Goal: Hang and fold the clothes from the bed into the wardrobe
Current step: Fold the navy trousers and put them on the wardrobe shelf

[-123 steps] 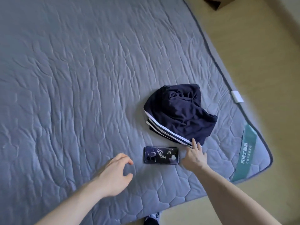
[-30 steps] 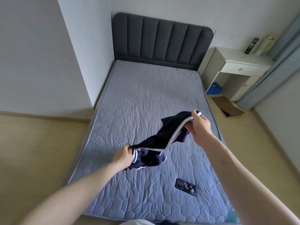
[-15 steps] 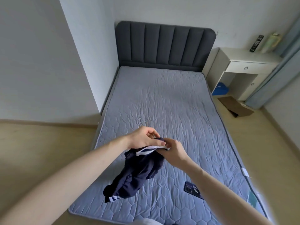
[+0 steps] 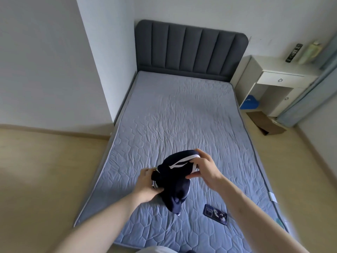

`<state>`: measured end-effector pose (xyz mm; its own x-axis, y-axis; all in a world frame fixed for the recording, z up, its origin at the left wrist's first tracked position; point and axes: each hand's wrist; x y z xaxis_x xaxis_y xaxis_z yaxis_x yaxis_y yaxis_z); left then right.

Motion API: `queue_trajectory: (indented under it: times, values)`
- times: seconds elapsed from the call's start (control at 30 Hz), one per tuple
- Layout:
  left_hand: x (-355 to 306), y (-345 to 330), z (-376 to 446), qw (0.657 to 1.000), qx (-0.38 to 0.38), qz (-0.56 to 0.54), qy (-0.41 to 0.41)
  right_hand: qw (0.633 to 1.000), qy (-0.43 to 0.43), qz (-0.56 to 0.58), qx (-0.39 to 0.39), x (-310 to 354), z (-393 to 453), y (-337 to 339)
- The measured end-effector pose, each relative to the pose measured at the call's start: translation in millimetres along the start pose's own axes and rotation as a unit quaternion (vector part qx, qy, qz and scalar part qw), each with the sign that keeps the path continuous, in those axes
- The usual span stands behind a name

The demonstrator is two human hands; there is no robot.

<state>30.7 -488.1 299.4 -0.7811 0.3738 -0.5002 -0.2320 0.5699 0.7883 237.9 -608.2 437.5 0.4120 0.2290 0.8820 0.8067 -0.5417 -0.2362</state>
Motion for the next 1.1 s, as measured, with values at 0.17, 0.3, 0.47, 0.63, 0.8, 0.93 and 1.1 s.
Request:
queue_trajectory:
  times: [0.17, 0.3, 0.47, 0.63, 0.8, 0.93, 1.1]
  values:
    - [-8, 29, 18, 0.979, 0.028, 0.135, -0.148, 0.999, -0.043, -0.009, 0.030, 4, -5, 32]
    - [-24, 61, 25, 0.980, 0.057, 0.137, -0.135, 0.966, -0.005, -0.257, 0.004, 4, -7, 50]
    - [-70, 104, 18, 0.965, 0.082, 0.132, -0.213, 0.895, -0.013, -0.441, 0.070, -39, -14, 53]
    - [-101, 131, 26, 0.967, 0.102, 0.138, -0.191, 0.900, 0.058, -0.431, 0.007, -68, 3, 31]
    - [-73, 178, 62, 0.940, 0.095, 0.304, -0.121, 0.892, 0.088, -0.436, -0.083, -12, 42, 47]
    - [-71, 223, 90, 0.926, 0.006, 0.364, -0.095, 0.860, 0.161, -0.478, -0.076, 75, 79, 38]
    - [-110, 297, 117, 0.932, -0.184, 0.287, -0.124, 0.838, 0.277, -0.457, -0.107, 173, 106, 27]
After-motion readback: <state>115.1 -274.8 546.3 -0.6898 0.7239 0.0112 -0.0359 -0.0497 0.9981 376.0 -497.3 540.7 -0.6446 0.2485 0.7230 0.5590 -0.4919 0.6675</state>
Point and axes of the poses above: each hand's wrist, its own z-axis towards the middle knuckle, its own y-axis out of the back of the hand, x = y × z, and after that the axes turned 13 degrees about z, right-handed
